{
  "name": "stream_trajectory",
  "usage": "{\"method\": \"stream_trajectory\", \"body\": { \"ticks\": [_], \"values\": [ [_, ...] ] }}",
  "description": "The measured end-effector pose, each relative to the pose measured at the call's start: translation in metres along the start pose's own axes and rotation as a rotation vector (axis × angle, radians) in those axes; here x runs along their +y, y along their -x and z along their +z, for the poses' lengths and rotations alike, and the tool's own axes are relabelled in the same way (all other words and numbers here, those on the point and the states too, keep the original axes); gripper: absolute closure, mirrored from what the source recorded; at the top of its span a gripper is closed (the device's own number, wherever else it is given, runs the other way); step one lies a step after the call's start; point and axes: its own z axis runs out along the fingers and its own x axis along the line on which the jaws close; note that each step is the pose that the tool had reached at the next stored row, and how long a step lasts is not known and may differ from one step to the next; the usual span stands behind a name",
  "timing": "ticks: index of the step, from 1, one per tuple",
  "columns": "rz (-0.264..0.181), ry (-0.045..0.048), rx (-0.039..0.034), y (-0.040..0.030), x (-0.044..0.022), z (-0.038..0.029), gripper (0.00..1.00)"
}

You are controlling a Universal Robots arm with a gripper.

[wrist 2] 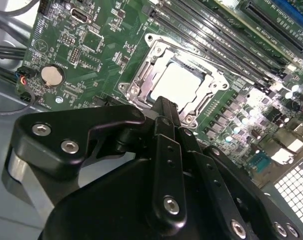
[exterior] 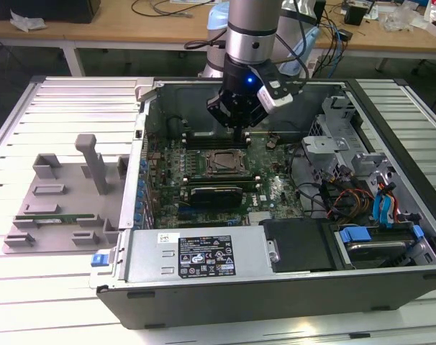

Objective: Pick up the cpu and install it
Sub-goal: 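Install the first cpu locking lever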

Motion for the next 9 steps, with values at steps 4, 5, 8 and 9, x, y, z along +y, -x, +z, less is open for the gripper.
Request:
{"method": "stream_trajectory", "body": {
  "ticks": [4,5,8,9],
  "values": [
    [0.0,-0.0001,0.0,-0.0002,-0.0026,-0.0024,0.89],
    [0.0,0.0,-0.0001,-0.0002,-0.0028,-0.0032,0.89],
    [0.0,0.0,-0.0002,-0.0002,-0.0031,-0.0076,0.89],
    [0.0,0.0,-0.0003,-0.0002,-0.0032,-0.0087,0.89]
  ]
}}
